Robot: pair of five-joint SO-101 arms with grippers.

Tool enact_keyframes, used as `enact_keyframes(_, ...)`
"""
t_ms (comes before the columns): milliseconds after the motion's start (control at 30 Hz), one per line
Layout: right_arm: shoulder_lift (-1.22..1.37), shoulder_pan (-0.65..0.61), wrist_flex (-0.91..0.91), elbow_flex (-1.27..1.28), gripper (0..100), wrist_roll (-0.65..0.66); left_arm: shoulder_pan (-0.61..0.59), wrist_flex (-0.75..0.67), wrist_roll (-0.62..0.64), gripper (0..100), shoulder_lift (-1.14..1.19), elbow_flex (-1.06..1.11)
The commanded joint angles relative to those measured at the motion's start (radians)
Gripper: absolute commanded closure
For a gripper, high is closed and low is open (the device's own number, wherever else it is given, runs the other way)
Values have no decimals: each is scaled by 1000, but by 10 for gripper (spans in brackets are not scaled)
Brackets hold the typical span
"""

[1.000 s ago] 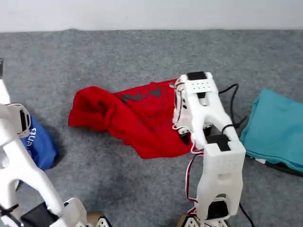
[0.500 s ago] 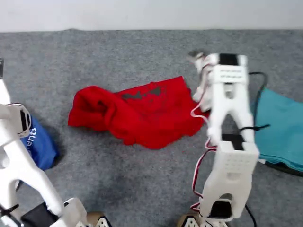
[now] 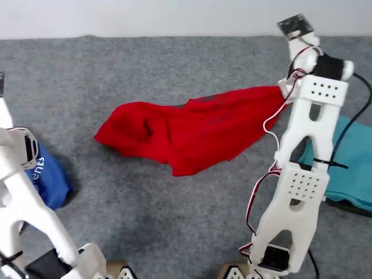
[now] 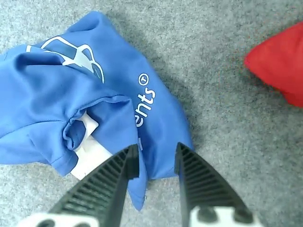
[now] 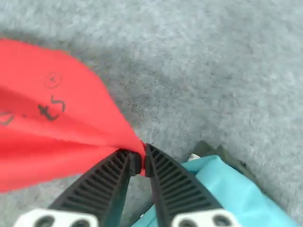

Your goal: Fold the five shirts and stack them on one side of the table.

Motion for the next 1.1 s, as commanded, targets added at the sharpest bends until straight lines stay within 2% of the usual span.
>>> enact_keyframes(0,-18,-1,85,-123,857,-68,-3,-18,-6,863,-32,15)
enact_keyframes(67,-22,-24,107,-143,800,-94,-2,-23,-6,863,-34,33)
enact_keyframes(200,-76,-65,104,-129,816,-104,-2,-26,-6,863,-34,54)
enact_keyframes(367,-202,-153,107,35,847,-106,-2,-26,-6,863,-34,54)
enact_keyframes(733,-579,-568,102,770,861,-141,-2,-48,0,863,-28,56)
enact_keyframes(833,-576,-671,102,861,861,-203,-2,-48,0,863,-28,56)
enact_keyframes(1067,-446,-829,99,908,861,-210,0,-48,0,863,-26,56)
